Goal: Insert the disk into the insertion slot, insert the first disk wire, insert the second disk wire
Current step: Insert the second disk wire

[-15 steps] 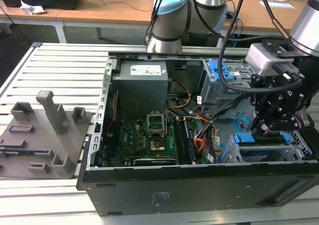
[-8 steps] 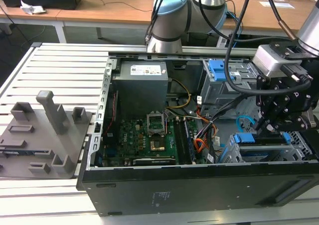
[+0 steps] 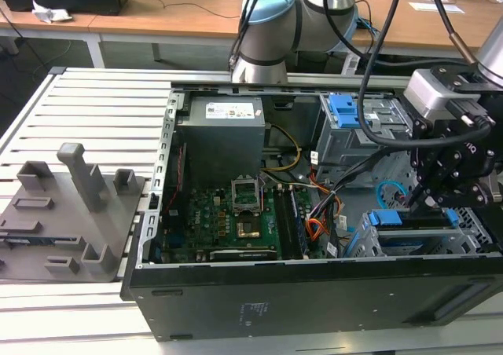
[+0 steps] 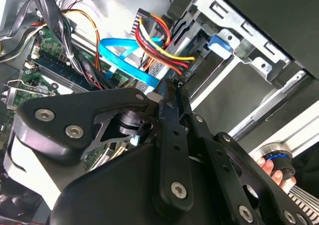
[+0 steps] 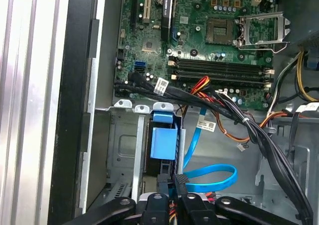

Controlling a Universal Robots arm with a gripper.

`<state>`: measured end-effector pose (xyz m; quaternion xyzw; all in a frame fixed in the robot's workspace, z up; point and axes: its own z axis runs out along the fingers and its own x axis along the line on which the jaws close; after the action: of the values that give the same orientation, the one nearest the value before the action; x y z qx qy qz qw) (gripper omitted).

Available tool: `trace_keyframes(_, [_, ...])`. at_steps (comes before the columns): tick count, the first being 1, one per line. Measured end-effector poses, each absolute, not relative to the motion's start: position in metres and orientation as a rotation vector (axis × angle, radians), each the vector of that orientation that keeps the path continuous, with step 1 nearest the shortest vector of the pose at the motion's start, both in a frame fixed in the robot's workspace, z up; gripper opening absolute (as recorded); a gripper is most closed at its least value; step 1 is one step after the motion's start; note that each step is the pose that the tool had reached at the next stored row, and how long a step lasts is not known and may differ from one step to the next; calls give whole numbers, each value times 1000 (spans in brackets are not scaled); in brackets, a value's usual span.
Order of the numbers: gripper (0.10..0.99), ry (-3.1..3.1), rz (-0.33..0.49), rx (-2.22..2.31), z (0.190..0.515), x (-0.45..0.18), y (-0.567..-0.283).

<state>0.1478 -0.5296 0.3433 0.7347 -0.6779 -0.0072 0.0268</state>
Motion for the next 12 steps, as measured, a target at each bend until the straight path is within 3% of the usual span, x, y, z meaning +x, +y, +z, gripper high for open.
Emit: trace_keyframes(12, [165,-2094,-22,2269,336,150,-531])
